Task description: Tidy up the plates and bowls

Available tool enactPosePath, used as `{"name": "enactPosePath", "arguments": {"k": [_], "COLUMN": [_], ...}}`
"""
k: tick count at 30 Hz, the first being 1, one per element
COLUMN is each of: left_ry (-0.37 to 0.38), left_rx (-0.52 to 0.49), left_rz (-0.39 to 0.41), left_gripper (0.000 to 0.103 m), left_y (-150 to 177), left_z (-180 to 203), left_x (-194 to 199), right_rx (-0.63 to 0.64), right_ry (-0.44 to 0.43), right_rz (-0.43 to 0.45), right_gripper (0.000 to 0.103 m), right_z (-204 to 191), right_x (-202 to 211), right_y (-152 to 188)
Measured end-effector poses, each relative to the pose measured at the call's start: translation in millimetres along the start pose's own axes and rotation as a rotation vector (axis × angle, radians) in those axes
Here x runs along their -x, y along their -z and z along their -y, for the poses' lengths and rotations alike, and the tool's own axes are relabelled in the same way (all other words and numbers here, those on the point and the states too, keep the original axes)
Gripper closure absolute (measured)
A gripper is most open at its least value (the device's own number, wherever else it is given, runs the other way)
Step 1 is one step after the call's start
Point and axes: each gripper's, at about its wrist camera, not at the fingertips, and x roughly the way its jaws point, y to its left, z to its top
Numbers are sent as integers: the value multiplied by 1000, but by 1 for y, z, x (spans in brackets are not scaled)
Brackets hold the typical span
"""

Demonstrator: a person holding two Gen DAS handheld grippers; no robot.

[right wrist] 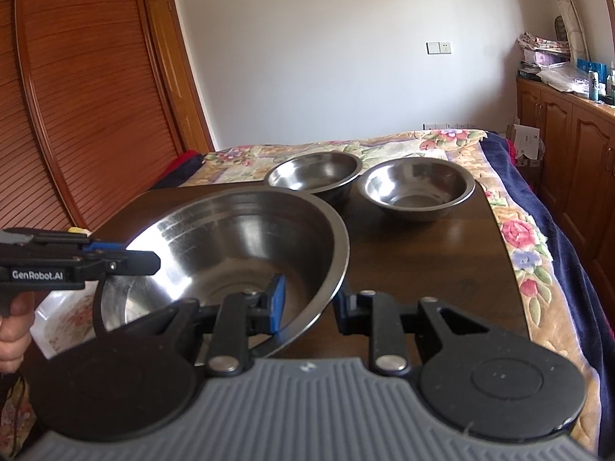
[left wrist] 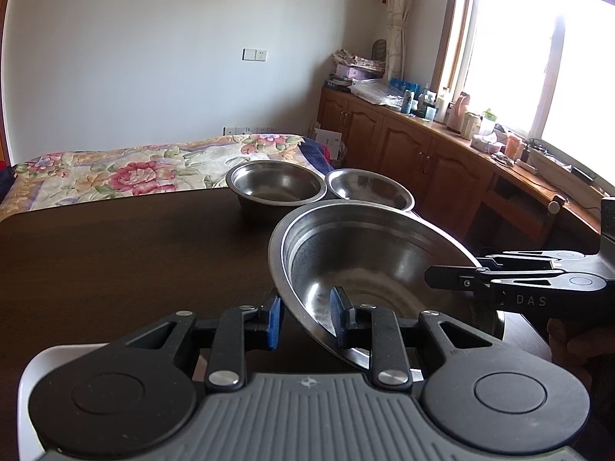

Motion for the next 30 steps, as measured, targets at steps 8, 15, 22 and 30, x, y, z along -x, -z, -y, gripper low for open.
{"name": "enactPosePath", "arguments": {"k": [8, 15, 22, 30], "left_ry": [3, 6, 3, 7], "left_rx": [2, 9, 18, 23], "left_rz": [4, -6, -18, -41], "left_gripper": [75, 75, 75, 75], "left_y": [6, 11, 17, 27], "left_z": [-2, -4, -6, -8], "left_x": [10, 10, 9, 6], "right_rx": [12, 15, 11, 27], "right_ry": [-2, -1, -2, 6], "right_rz": [3, -7, -25, -34], "right_gripper": [74, 74, 74, 74], "right_z": [-12, -18, -21, -27], "right_x": [9, 10, 9, 11], "right_y": [4, 10, 18, 24]}}
